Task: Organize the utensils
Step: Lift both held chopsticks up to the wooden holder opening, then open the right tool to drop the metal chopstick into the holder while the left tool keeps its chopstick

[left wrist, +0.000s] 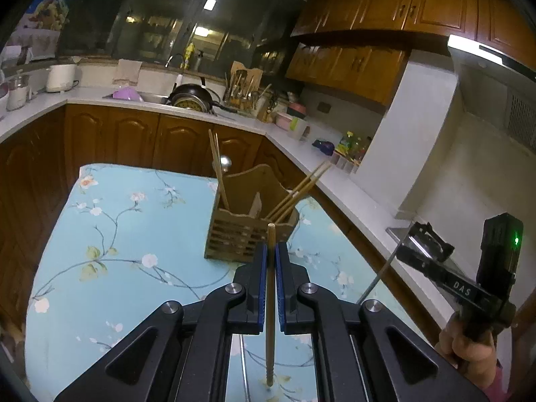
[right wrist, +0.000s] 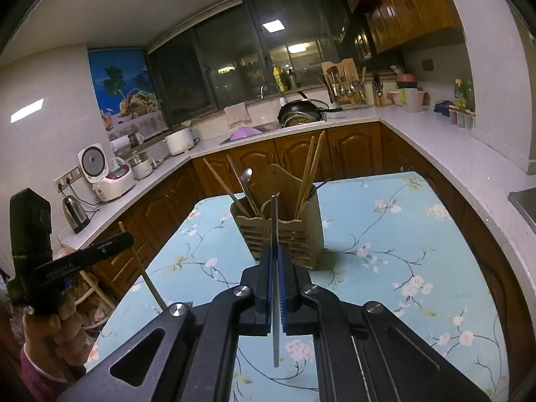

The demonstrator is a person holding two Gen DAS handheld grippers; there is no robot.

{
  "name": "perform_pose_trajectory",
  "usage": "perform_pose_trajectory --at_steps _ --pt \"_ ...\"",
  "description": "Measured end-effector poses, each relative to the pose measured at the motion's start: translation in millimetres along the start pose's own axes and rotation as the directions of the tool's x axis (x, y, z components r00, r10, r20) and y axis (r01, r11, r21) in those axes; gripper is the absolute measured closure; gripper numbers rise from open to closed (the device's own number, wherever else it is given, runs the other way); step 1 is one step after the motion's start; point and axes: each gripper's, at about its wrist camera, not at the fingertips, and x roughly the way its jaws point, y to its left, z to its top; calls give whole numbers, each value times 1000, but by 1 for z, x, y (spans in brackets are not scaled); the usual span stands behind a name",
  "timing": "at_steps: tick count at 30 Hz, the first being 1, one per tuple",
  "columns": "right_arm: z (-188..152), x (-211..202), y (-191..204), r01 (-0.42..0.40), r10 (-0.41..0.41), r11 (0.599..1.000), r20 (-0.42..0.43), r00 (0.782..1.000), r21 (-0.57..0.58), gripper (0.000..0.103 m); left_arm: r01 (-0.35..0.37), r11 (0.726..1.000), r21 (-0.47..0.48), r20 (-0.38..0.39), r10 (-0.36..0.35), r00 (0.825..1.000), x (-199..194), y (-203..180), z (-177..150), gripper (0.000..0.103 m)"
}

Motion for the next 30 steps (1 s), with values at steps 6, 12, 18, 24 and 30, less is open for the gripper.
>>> perform_pose_trajectory --at_steps 6,12,18,24,30 --pt "0 0 1 2 -2 1000 1 1000 -2 100 0 1000 0 16 0 1000 -4 0 3 100" --pt "1 1 2 2 -2 1000 2 1000 -5 103 -4 1000 -7 29 4 1000 -1 6 10 100" --pt "3 10 -2 13 -13 1000 -9 1000 4 103 -7 1000 -8 42 7 999 2 10 14 100" --pt "-9 28 -17 16 -13 999 -65 998 42 102 -8 1000 -14 40 9 999 5 16 14 100" --pt "-37 64 -61 102 -77 981 -150 986 167 65 -9 1000 -28 43 10 999 5 21 15 100"
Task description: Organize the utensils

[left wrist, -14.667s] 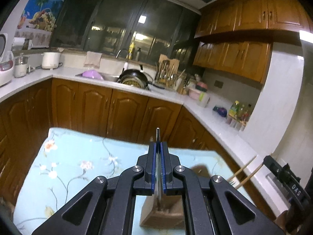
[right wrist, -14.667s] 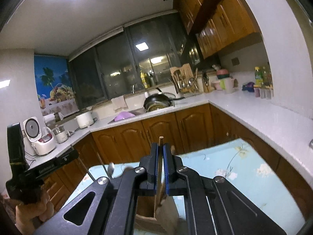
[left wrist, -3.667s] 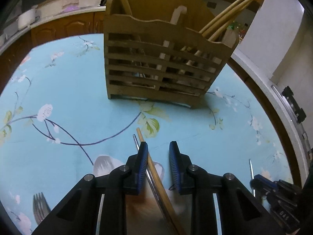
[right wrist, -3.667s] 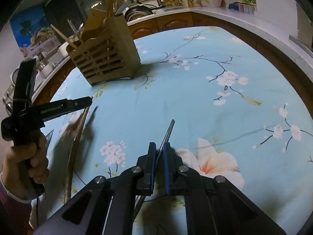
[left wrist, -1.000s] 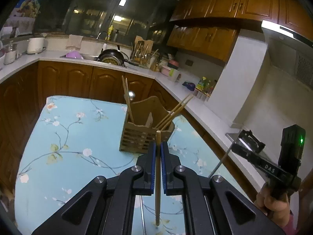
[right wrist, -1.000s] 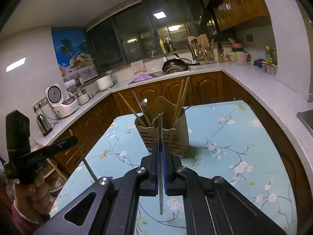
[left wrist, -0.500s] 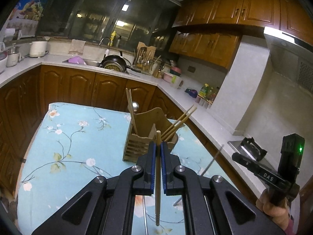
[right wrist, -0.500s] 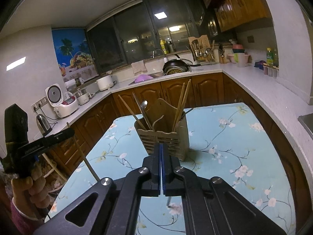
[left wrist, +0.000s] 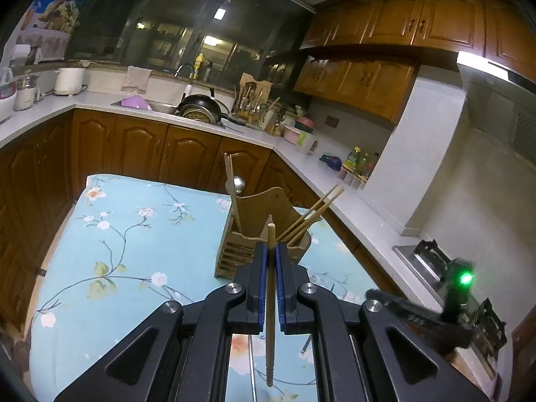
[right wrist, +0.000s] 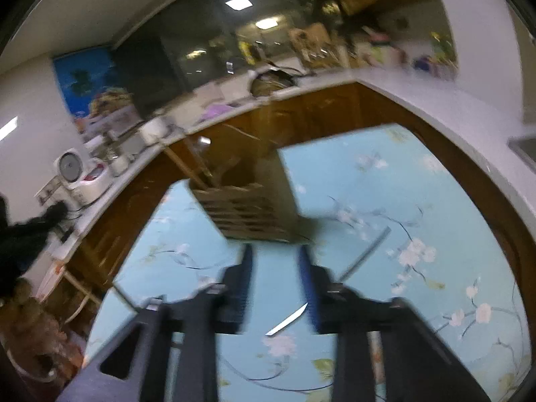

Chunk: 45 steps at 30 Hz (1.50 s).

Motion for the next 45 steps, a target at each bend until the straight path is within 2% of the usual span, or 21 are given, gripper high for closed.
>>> perform_pose_trajectory --at_steps 4,9,12,18,22,23,25,26,29,34,40,45 --pt "-12 29 -7 -33 35 999 -74 997 39 65 -4 1000 -12 5 4 1000 -1 7 1 100" --pt "-21 64 30 -98 96 995 -137 986 -8 65 -22 1000 -13 22 23 1000 -10 16 2 100" --pt "-28 90 59 -117 105 991 -173 979 -59 65 -47 999 -18 30 47 998 -15 26 3 100" --pt "-37 139 86 -74 45 991 -245 968 -111 68 -80 996 -45 31 81 996 -21 48 0 100" --pt "-46 161 103 -20 -40 977 -276 960 -211 68 -91 994 -63 33 94 995 -23 58 -1 100" --pt "-49 162 107 5 -75 966 -261 962 -260 73 -92 994 -66 32 94 995 -23 59 -2 100" --pt "-55 161 114 52 -138 940 -233 963 -338 84 -91 993 -69 31 93 995 -22 62 -1 100" --pt "-55 160 113 47 -134 939 -236 963 -341 90 -90 993 -71 31 92 995 -21 63 0 100" --pt "-52 155 105 21 -104 951 -254 962 -309 98 -88 993 -73 28 90 996 -18 63 0 100" --pt "-40 121 84 -58 17 984 -234 972 -167 99 -83 994 -75 31 85 996 -18 64 1 100" --pt "-14 59 72 -138 122 984 -134 983 -114 99 -70 995 -67 37 73 997 -18 63 1 100" --pt "5 13 69 -162 158 980 -40 987 -118 99 -60 997 -55 47 63 997 -17 57 3 100"
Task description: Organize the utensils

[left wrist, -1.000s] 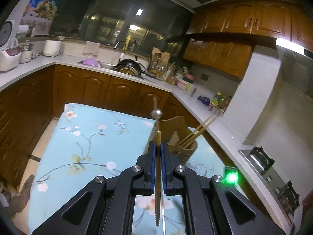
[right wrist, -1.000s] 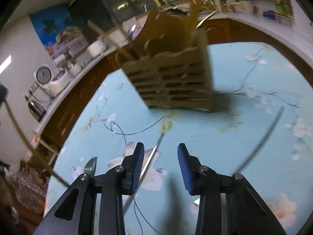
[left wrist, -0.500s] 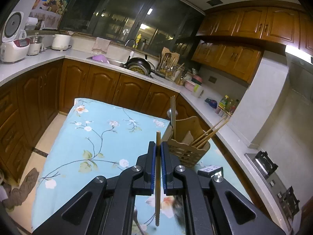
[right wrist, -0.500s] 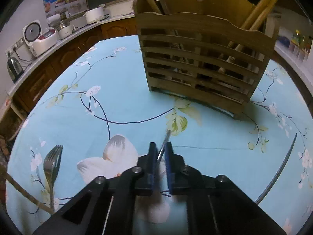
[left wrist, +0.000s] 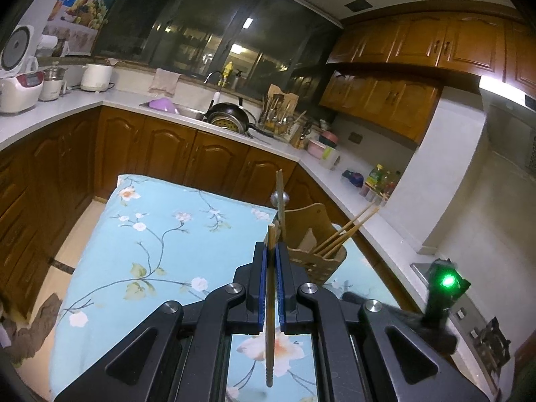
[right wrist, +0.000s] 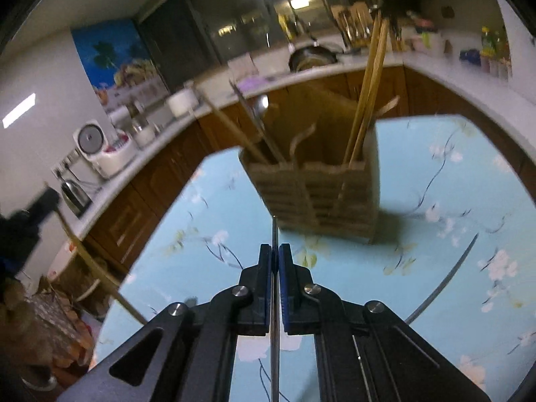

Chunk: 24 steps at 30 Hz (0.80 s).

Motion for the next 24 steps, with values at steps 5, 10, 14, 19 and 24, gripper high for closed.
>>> perform_pose_trajectory --at_steps 5,10,14,19,24 --pt "16 -18 8 -18 18 1000 65 998 -1 99 5 1000 8 4 -5 1000 1 -6 -2 100" --pt "40 -23 18 -15 16 1000 121 993 -5 99 9 1000 21 9 -9 1000 6 -11 3 100" --pt "54 -29 16 -8 9 1000 165 986 -7 99 9 999 33 19 -10 1000 11 -14 7 100" --pt "74 -40 12 3 -2 1000 231 973 -5 99 16 999 49 43 -18 999 21 -19 18 100" --pt "99 -44 10 20 -17 1000 285 958 -8 99 23 996 81 87 -30 996 35 -28 35 100"
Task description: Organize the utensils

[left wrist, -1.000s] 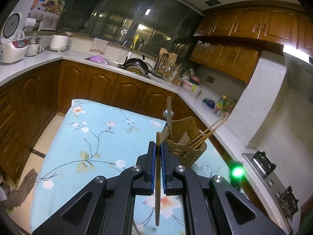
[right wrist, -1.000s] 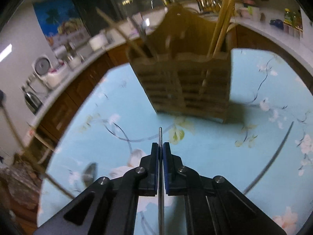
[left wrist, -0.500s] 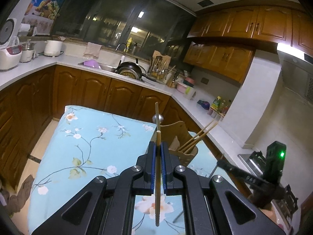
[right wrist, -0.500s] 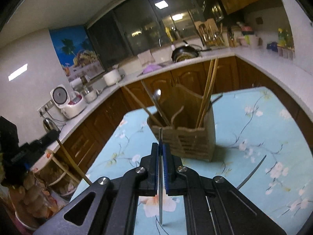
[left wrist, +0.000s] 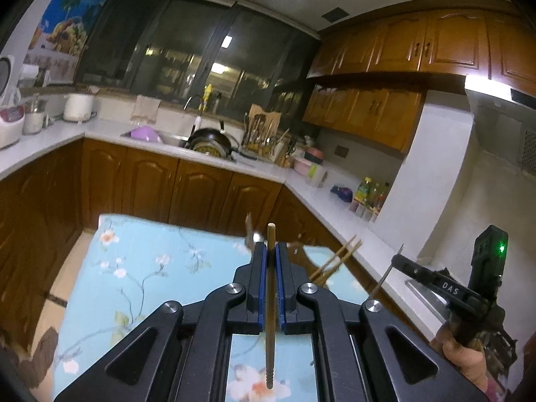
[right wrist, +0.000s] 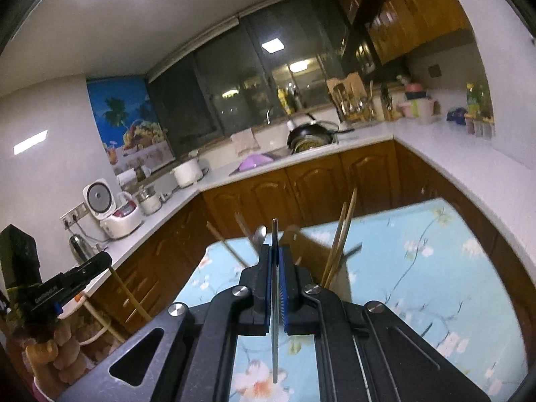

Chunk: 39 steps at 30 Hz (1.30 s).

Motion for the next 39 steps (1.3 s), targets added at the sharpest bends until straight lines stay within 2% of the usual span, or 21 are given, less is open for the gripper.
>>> perform_pose_trajectory --at_steps 12,17,23,32,36,39 --pt "57 21 -12 85 -82 996 156 984 -16 99 -26 999 46 130 20 991 65 -13 33 100" --pt "64 38 -17 112 -105 993 180 978 -29 99 -56 997 48 164 48 985 105 -16 28 100" --pt "45 58 -22 143 -132 989 184 974 -47 99 -92 995 49 142 84 986 153 -20 -4 100" --pt "-5 83 -44 140 -140 990 86 986 6 98 -116 993 27 67 114 991 193 -17 -44 100" --pt "-15 91 -51 141 -142 990 36 989 25 99 -125 992 23 22 124 992 203 -13 -44 99" --pt "-20 94 -51 140 -141 990 11 990 21 99 -117 993 28 20 117 993 201 -14 -36 99"
